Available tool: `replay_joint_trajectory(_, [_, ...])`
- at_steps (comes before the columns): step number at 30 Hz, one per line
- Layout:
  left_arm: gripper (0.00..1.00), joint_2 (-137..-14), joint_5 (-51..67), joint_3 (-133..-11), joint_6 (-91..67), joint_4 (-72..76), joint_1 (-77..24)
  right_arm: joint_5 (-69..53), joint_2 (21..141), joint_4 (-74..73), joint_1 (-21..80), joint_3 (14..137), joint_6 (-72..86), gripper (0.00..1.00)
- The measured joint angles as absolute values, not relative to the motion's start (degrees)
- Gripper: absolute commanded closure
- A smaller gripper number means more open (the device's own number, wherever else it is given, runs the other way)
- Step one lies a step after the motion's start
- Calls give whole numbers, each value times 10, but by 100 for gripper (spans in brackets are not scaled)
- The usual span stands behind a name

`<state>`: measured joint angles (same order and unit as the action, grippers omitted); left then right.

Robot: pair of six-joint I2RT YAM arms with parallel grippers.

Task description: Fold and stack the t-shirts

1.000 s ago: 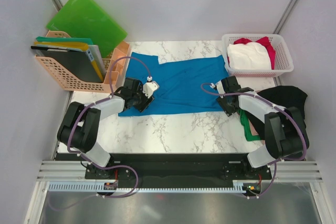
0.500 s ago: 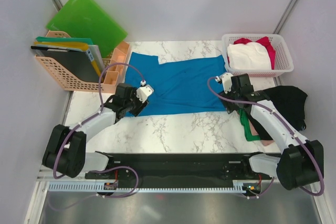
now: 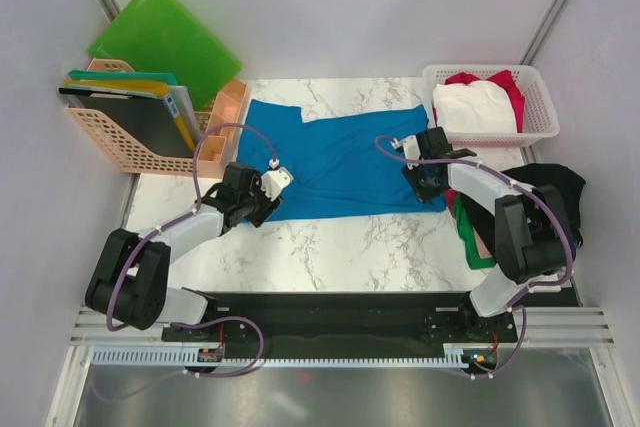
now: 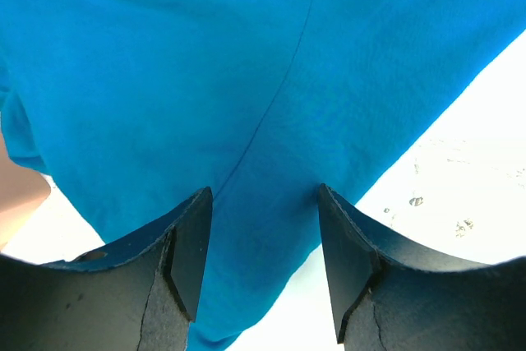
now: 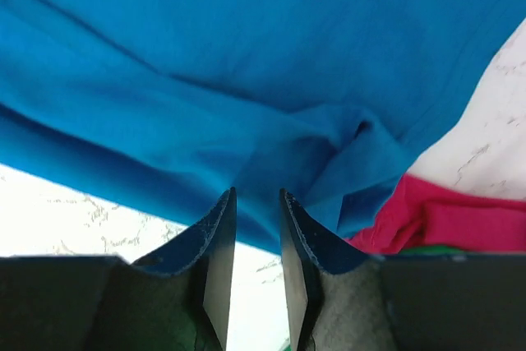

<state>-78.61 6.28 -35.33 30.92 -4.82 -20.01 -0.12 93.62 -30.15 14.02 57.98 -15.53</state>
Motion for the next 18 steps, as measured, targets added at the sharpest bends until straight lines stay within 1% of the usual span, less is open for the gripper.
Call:
replay_joint_trajectory(8, [39, -788, 61, -354, 309, -49, -200, 22, 935, -279, 139, 587, -157, 66])
replay_joint_trajectory(11, [39, -797, 62, -360, 309, -49, -200, 31, 936, -275, 133, 587, -159, 71])
replay_joint_trajectory(13, [39, -803, 62, -364, 309, -50, -200, 35, 938, -274, 131, 588, -160, 71])
replay_joint_trajectory(16, [39, -806, 63, -366, 309, -50, -200, 43, 948, -274, 127, 589, -160, 66])
replay_joint_trajectory(18, [39, -806, 63, -366, 309, -50, -200, 51, 952, -274, 127, 589, -161, 66])
